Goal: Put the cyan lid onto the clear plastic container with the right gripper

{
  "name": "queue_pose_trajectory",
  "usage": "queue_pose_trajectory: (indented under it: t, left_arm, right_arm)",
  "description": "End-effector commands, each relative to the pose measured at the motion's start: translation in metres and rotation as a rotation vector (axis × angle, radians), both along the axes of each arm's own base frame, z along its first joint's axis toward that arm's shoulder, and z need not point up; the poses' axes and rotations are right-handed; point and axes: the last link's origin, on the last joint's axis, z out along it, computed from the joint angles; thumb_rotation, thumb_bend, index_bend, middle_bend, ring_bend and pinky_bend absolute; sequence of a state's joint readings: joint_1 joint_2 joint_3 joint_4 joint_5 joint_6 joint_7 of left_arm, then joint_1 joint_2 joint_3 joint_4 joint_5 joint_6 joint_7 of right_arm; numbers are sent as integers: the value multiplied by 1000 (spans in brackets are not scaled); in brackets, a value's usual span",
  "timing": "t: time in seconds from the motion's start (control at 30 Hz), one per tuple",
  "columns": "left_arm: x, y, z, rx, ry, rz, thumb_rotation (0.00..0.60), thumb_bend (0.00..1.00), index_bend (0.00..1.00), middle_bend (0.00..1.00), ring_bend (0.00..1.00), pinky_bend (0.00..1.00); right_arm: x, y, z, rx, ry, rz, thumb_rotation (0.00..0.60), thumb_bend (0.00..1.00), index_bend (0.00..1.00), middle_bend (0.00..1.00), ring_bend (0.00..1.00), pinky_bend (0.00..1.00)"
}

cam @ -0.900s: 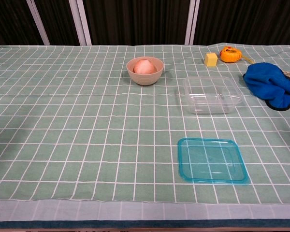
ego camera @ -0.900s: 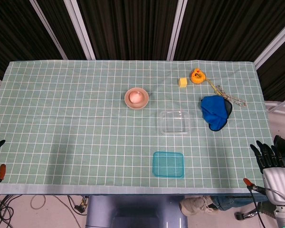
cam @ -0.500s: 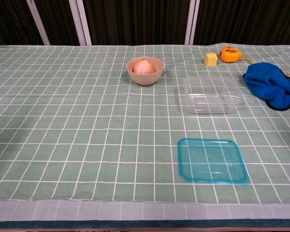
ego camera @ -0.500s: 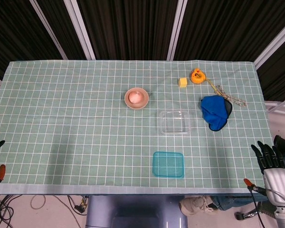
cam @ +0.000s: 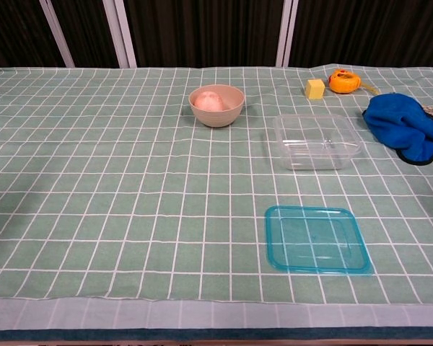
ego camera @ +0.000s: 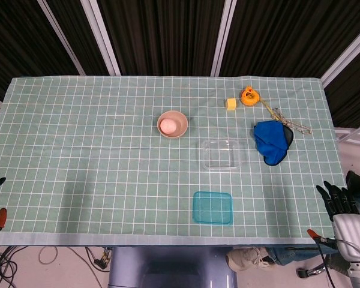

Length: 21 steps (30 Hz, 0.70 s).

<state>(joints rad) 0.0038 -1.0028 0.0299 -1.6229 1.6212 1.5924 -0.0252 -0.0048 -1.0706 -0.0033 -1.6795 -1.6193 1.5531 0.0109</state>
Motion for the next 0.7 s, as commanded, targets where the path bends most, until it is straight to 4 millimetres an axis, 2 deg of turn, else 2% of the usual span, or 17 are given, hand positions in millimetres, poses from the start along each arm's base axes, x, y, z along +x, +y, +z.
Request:
queue_pose_trajectory:
  t: [0.03, 0.27, 0.4, 0.7]
  left_arm:
    - [0, 0, 0, -2, 2, 8, 600, 522, 94, 0, 0, 0]
    - [1, 0, -1, -4, -8, 17, 600, 522, 88, 0, 0, 0]
    - [1, 0, -2, -5, -10, 18, 600, 522, 88, 0, 0, 0]
    - [1, 0, -3, -5, -11, 29, 600, 521, 87, 0, 0, 0]
  right_arm:
    - [4, -4, 1, 61, -17, -14, 600, 150, 0, 0, 0, 0]
    - [27, -29, 3, 250, -2, -73, 600, 150, 0, 0, 0, 0]
    - [47, -42, -5, 331, 31, -101, 600, 151, 0, 0, 0, 0]
    - [85, -55, -50, 426, 37, -112, 600, 150, 0, 0, 0, 0]
